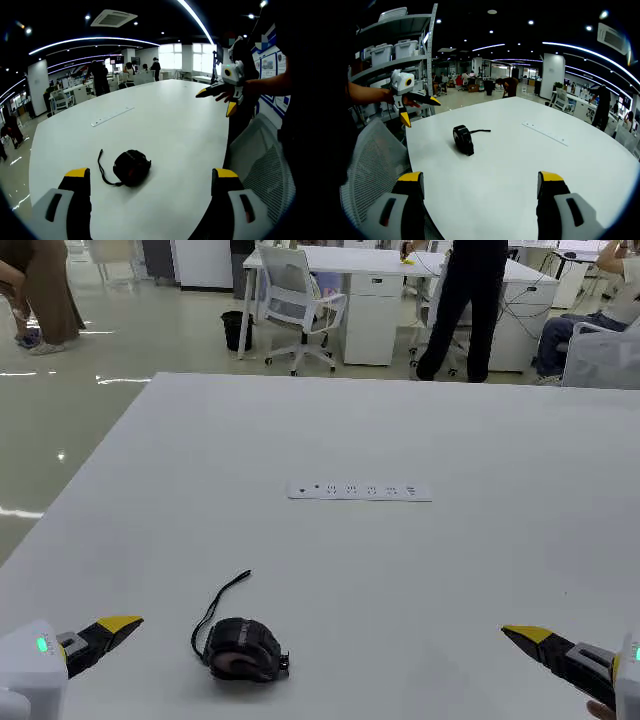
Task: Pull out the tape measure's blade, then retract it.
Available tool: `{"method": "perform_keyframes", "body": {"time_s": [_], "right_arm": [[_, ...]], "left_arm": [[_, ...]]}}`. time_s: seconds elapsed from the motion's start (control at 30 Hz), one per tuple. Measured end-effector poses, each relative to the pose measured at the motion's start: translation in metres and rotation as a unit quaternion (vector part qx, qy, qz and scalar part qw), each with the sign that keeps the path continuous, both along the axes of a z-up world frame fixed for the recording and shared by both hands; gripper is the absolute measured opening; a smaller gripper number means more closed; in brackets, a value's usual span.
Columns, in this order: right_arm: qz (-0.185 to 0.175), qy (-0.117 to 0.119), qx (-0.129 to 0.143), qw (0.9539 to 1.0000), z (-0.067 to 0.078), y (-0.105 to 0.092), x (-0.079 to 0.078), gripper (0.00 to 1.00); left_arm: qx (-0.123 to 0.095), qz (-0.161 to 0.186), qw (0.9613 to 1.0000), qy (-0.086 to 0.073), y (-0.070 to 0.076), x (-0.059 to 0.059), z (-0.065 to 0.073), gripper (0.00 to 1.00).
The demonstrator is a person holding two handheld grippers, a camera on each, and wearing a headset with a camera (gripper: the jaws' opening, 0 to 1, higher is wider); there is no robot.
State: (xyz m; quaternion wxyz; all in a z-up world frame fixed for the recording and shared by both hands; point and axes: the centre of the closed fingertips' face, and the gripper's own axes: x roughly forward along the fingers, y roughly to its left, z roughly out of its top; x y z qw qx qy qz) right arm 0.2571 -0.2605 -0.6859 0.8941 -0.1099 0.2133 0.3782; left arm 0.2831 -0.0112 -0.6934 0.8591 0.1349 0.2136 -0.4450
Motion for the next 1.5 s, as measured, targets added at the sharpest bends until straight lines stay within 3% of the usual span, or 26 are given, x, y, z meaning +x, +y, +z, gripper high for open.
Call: {"method": "perform_keyframes", "body": {"time_s": [0.5,0.83,1.5], "right_arm": [[0.000,0.001,-0.005,1.0000,-0.002,-0.004,0.000,0.96],[0.011,-0.005,-0.009,0.9999,-0.002,-0.005,0.003,0.91],[0.063,-0.004,-0.039,0.9972,-0.017,-0.001,0.028,0.79]], "left_arm": [[0.004,0.002,1.0000,-0.002,0.000,-0.001,-0.002,0.98],[0.014,-0.005,0.9999,-0.004,0.003,0.004,-0.006,0.96],[0.048,-0.055,0.9973,0.000,-0.002,0.035,-0.018,0.86]]}}
